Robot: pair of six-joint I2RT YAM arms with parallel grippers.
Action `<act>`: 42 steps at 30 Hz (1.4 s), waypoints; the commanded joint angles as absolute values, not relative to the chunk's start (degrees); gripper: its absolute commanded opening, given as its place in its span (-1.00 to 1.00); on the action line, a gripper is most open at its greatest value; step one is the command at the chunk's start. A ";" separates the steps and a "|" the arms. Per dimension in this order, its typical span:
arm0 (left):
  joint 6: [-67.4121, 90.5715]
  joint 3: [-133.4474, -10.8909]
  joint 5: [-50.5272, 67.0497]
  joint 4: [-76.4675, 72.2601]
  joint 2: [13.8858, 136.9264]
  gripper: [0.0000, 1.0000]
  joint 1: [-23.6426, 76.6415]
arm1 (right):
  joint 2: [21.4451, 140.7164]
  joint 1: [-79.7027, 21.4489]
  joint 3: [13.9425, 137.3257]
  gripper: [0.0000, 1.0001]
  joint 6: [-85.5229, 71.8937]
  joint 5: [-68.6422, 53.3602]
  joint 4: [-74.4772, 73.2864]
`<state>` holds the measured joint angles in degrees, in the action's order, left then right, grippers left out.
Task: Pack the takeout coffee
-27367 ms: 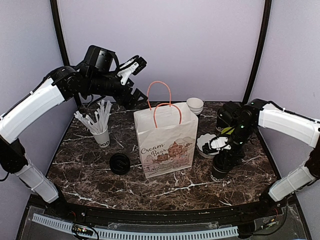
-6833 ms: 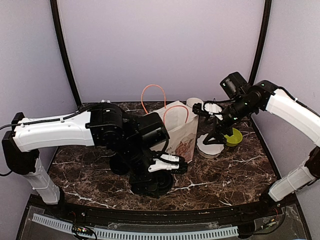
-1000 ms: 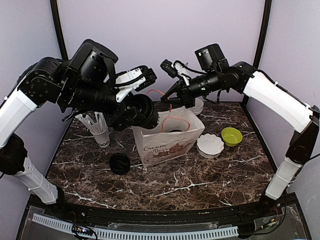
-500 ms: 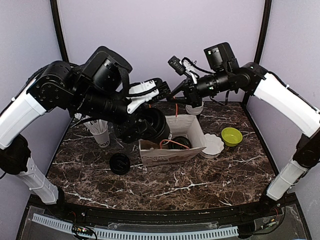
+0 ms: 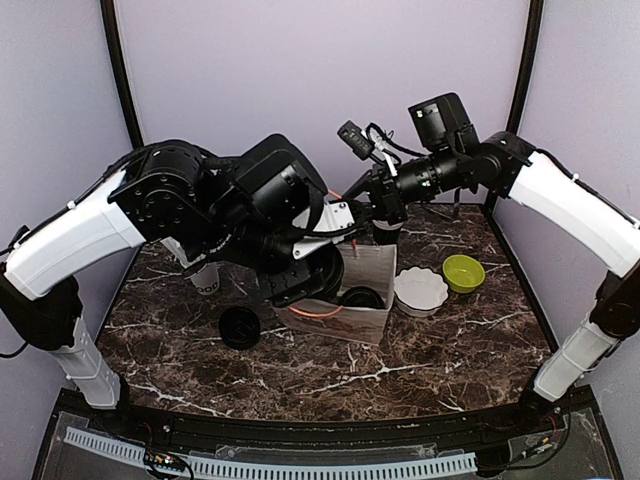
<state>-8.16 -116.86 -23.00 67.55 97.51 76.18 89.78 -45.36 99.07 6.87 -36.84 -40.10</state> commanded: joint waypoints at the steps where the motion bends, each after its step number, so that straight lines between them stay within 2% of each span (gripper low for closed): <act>1: -8.43 -117.68 -25.98 68.97 96.31 0.19 76.37 | 87.22 -45.45 98.44 -1.00 10.04 -43.94 -40.50; 10: -10.91 -114.40 -23.22 65.91 91.71 0.20 76.46 | 87.48 -45.47 100.66 -1.00 17.61 -51.56 -46.29; 14: -13.02 -109.31 -21.43 65.53 90.31 0.20 76.90 | 88.17 -45.48 100.72 -0.93 20.70 -51.33 -48.22; 19: -16.11 -104.51 -24.74 65.02 89.84 0.19 77.26 | 89.60 -45.44 101.65 -0.81 22.56 -51.31 -49.89; 20: -16.58 -103.58 -25.12 64.66 89.81 0.18 77.32 | 89.95 -45.44 102.31 -0.75 23.17 -51.18 -50.68; 23: -18.36 -101.89 -26.20 63.61 89.55 0.17 77.34 | 90.89 -45.10 105.58 -0.32 26.85 -50.18 -55.03; 25: -18.97 -101.08 -26.08 62.84 89.33 0.16 77.34 | 91.64 -43.87 108.20 -0.12 30.13 -49.80 -58.79; 29: -19.78 -100.15 -25.61 61.82 88.73 0.16 77.32 | 94.95 -37.61 115.61 0.07 35.71 -54.37 -67.02; 33: -20.45 -99.01 -24.93 61.15 88.72 0.15 77.34 | 97.15 -33.10 114.41 0.10 32.63 -54.46 -62.97; 36: -21.59 -97.79 -24.31 60.31 88.60 0.14 77.41 | 98.29 -32.70 108.96 0.08 27.42 -51.05 -55.89; 42: -25.86 -92.91 -28.55 55.01 87.35 0.10 79.02 | 105.84 -32.61 107.14 0.07 26.94 -44.28 -53.82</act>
<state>-21.80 -95.68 -25.74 59.42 90.67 77.62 101.41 -32.36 108.31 28.53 -49.12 -57.21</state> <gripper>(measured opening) 0.736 0.536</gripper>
